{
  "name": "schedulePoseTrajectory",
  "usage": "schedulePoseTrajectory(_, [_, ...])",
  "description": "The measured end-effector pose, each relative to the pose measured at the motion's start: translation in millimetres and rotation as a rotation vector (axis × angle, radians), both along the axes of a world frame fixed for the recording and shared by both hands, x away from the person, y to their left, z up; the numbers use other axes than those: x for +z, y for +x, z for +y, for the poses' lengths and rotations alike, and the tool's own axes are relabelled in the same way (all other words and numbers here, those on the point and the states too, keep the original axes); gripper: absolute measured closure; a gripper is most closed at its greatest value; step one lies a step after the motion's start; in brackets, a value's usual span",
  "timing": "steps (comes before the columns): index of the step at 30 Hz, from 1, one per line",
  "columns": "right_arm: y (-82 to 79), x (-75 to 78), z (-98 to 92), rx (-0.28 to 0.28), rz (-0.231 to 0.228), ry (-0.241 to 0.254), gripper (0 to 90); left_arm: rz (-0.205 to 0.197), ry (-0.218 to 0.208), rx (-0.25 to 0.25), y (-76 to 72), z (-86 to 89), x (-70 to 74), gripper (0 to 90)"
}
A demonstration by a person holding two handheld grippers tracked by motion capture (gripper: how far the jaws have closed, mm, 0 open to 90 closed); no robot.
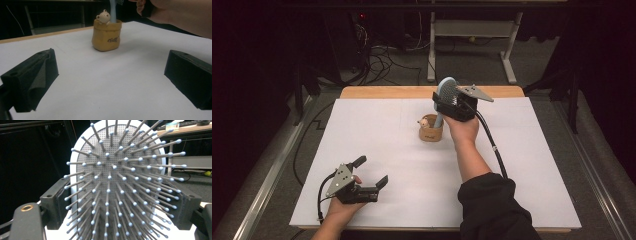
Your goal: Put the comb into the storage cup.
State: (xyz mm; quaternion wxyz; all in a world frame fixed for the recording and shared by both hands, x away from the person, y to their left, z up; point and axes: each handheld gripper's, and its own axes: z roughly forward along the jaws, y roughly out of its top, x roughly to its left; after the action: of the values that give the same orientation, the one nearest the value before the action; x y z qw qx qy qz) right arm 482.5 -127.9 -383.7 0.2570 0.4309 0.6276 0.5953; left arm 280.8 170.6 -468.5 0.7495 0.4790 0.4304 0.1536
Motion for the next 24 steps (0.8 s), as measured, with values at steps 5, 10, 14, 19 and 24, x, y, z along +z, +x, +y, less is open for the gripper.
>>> schedulePoseTrajectory(5, [0.4, -0.4, -1.2, -0.002, 0.002, 0.004, 18.9, -0.001, 0.008, -0.001, -0.2, -0.3, -0.5, 0.2])
schedulePoseTrajectory(10, [0.7, -1.4, -3.5, -0.01, 0.008, 0.01, 18.3, -0.002, 0.005, -0.003, -0.4, -0.5, -0.4, 0.2])
schedulePoseTrajectory(14, [1.5, -2.9, -6.1, -0.018, 0.015, 0.014, 17.5, -0.002, 0.007, -0.004, -0.5, -0.6, -0.5, 0.2])
schedulePoseTrajectory(19, [2.6, -3.4, -8.4, -0.016, 0.023, 0.016, 17.2, -0.001, 0.008, -0.005, -0.5, -0.7, -0.7, 0.2])
schedulePoseTrajectory(24, [2.9, -3.2, -8.4, -0.005, 0.019, 0.016, 17.1, -0.001, 0.006, -0.005, -0.5, -0.8, -0.7, 0.2])
